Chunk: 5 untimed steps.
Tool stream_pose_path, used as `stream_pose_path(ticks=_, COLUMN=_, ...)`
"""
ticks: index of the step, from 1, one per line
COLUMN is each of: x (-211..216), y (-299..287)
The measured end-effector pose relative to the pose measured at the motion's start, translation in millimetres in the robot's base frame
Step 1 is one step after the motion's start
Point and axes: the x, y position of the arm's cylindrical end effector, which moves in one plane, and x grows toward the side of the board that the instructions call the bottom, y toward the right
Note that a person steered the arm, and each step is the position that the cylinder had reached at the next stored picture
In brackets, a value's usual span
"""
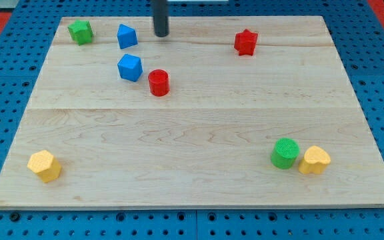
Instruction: Push the blue triangle towards the green star
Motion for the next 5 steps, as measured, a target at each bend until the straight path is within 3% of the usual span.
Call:
stream_pose_path(ticks=1, x=10, y=-40)
stream_pose_path(ticks=3, x=19, y=-49)
stream_pose_path(ticks=4, x=53, y=-52)
stream_pose_path(ticks=5, x=58, y=-124)
